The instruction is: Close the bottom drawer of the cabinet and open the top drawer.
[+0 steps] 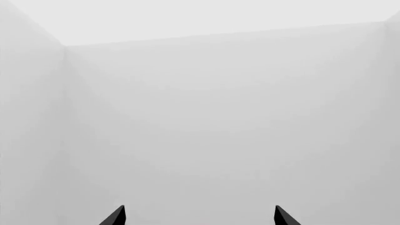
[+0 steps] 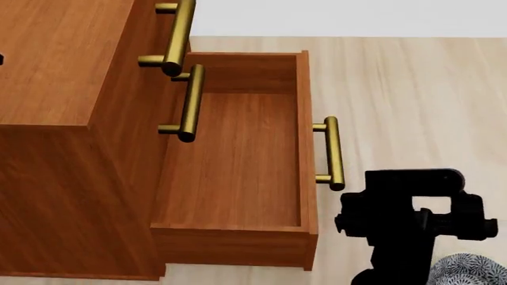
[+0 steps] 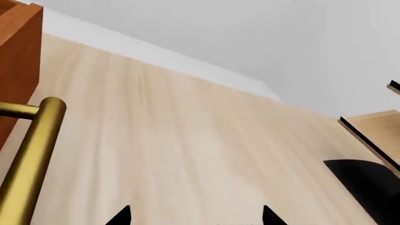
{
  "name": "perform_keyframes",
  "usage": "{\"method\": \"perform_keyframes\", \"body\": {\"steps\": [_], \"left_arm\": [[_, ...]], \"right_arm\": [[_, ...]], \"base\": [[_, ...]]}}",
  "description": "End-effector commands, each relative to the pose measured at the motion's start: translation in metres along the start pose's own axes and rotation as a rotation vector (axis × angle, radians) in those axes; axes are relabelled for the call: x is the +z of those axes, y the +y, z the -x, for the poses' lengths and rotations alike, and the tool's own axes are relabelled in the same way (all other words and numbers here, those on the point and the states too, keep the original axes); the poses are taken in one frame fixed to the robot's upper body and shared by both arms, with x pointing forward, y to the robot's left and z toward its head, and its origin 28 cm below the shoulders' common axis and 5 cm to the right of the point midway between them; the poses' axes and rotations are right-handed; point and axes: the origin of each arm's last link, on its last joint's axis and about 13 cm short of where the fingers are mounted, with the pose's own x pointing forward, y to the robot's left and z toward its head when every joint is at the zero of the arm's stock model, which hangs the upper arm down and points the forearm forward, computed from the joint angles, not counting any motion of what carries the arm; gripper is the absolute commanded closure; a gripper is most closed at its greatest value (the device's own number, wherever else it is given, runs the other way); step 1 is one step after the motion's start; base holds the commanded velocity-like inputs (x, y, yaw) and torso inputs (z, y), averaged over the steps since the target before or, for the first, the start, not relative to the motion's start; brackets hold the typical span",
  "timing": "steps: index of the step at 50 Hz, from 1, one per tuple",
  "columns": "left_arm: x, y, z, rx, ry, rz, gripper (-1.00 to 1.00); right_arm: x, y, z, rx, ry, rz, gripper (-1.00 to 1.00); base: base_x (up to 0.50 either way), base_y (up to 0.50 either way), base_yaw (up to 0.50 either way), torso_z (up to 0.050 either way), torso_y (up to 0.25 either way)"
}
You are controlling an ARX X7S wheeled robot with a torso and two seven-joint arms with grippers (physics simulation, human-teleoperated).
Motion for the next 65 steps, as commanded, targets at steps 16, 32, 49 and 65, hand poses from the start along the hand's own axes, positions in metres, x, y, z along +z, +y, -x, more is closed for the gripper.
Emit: {"method": "perform_keyframes", "body": {"steps": [16, 32, 49, 65], "left_arm": [[0.001, 0.001, 0.000, 0.004, -0.005, 0.000, -1.00], [0.001, 0.002, 0.000, 0.009, -0.009, -0.001, -1.00], [0.000, 0.003, 0.000, 0.014, -0.009, -0.001, -1.00], [0.000, 0.002, 0.000, 0.009, -0.009, 0.001, -1.00]], "right_arm": [[-0.019, 0.015, -0.013, 0.028, 0.070, 0.094, -1.00], [-0.021, 0.023, -0.013, 0.100, 0.076, 0.101, -1.00], [-0.022, 0.033, -0.010, 0.199, 0.063, 0.114, -1.00], [-0.017, 0.045, 0.000, 0.344, 0.014, 0.086, -1.00]], "base": [[0.00, 0.00, 0.00, 0.000, 0.000], [0.00, 0.00, 0.00, 0.000, 0.000], [0.00, 0.00, 0.00, 0.000, 0.000], [0.00, 0.00, 0.00, 0.000, 0.000]]}}
